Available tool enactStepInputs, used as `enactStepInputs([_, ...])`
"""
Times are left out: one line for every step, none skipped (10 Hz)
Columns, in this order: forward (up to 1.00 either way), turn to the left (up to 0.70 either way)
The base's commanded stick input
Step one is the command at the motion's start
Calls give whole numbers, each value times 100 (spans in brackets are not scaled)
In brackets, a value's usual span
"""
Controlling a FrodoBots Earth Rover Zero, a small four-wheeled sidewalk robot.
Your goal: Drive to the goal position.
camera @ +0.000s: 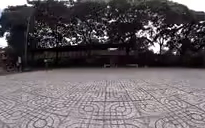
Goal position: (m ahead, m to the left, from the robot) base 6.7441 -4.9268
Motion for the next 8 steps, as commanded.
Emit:
enactStepInputs([100,0])
enactStepInputs([100,0])
enactStepInputs([100,0])
enactStepInputs([100,0])
enactStepInputs([100,0])
enactStepInputs([100,0])
enactStepInputs([100,0])
enactStepInputs([100,0])
